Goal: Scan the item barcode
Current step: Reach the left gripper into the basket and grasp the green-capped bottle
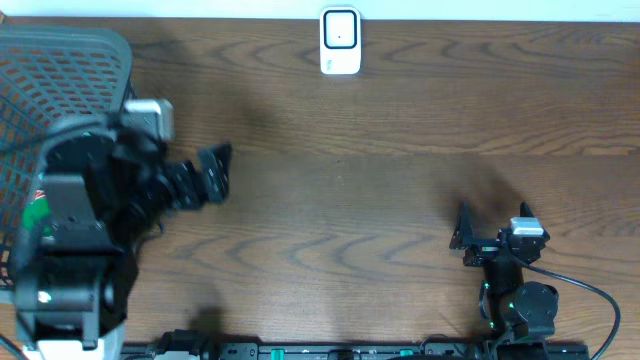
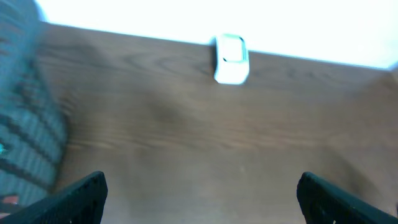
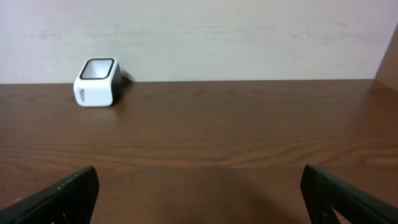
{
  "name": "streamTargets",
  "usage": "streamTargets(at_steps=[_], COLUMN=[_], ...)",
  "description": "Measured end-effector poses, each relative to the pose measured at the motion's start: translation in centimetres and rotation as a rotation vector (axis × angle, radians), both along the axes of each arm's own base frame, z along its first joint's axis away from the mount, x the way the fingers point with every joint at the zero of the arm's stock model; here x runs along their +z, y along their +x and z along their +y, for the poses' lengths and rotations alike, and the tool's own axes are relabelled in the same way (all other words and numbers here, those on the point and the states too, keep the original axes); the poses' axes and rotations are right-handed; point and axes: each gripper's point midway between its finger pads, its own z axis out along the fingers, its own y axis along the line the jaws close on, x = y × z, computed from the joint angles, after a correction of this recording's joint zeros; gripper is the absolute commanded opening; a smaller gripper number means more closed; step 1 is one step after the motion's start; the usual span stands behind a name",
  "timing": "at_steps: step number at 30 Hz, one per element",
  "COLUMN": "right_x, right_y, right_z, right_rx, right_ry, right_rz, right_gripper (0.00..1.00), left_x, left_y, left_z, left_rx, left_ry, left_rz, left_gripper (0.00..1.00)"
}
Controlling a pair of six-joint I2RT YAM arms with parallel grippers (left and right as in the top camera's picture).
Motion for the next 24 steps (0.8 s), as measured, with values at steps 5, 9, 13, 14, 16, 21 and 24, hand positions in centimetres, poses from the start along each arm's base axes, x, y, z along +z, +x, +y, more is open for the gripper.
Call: streamTargets(at_steps=[5, 9, 13, 14, 16, 21, 24], right_x=[0.0, 0.0, 0.0, 0.0, 0.0, 0.0, 0.0], right_y=[0.0, 0.0, 0.0, 0.0, 0.0, 0.0, 0.0], right_z=[0.0, 0.0, 0.0, 0.0, 0.0, 0.0, 0.0], right_rx=[0.0, 0.0, 0.0, 0.0, 0.0, 0.0, 0.0], right_ry=[0.0, 0.0, 0.0, 0.0, 0.0, 0.0, 0.0], right_rz=[0.0, 0.0, 0.0, 0.0, 0.0, 0.0, 0.0], right_gripper=[0.99, 0.99, 0.99, 0.99, 0.99, 0.99, 0.99], left_x=[3.5, 4.4, 2.8, 2.0, 0.6, -2.3, -3.7], left_y=[1.6, 2.5, 2.5, 2.2, 1.6, -0.3, -1.3], left_z=[2.8, 7.3, 12.9, 14.6, 17.3, 23.3, 25.8], left_rx=[0.167, 0.377, 0.609, 0.679, 0.792, 1.032, 1.128], left_ry=[0.02, 0.015, -0.028, -0.045, -0.078, -0.16, -0.192], left_rz=[0.035, 0.101, 0.194, 0.23, 0.285, 0.378, 0.396], left_gripper=[0.98, 0.98, 0.98, 0.98, 0.98, 0.98, 0.98])
